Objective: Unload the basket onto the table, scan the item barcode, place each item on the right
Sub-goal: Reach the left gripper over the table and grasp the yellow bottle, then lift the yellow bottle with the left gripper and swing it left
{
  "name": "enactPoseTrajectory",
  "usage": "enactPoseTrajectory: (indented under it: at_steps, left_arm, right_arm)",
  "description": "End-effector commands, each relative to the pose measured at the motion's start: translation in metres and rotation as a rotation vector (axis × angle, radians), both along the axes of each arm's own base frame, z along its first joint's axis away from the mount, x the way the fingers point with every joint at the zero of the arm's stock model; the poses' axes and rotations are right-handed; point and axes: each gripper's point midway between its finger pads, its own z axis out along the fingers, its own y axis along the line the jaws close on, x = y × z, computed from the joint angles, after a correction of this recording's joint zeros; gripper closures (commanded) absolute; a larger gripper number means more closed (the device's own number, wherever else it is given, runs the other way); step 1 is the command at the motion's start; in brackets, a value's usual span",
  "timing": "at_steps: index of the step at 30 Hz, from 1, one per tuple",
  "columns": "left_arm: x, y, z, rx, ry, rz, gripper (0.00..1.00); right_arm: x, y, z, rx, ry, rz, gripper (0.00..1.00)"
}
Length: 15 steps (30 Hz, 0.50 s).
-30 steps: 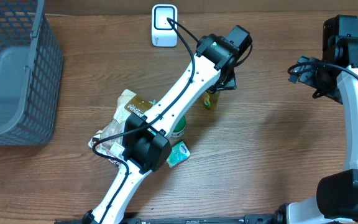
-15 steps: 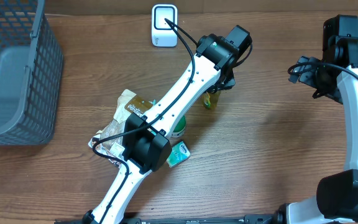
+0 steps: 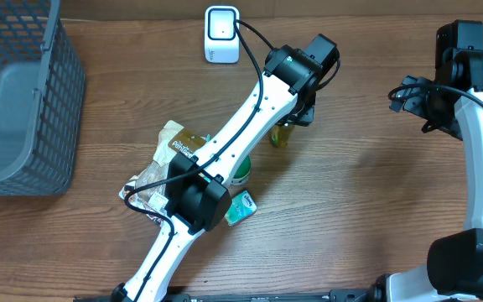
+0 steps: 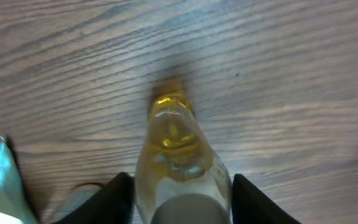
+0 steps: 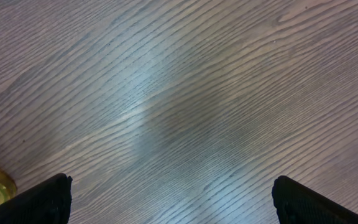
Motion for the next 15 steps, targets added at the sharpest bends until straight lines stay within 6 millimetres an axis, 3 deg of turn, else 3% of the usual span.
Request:
enactPoseTrajectory:
  at_steps: [1,6,15]
  left_arm:
    - [0.0015,0.0062,-0.0099,0.032,0.022,-0.04,0.31]
    - [-0.0061,0.0068,-0.0112,0.023,0.06,-0.018,0.28]
    - [0.0019,0.0071,-0.0109,0.003,0.023,0.156,0.27]
  right_arm:
    - [-0.0017,-0.0019,0.0164,-0.012,-0.05,-0.009,0.0]
    - [-0.0017,-0.0019,0.0164,-0.012,-0.05,-0.009,0.0]
    - [-0.0017,-0.0019,0.0164,-0.012,-0.05,-0.009,0.0]
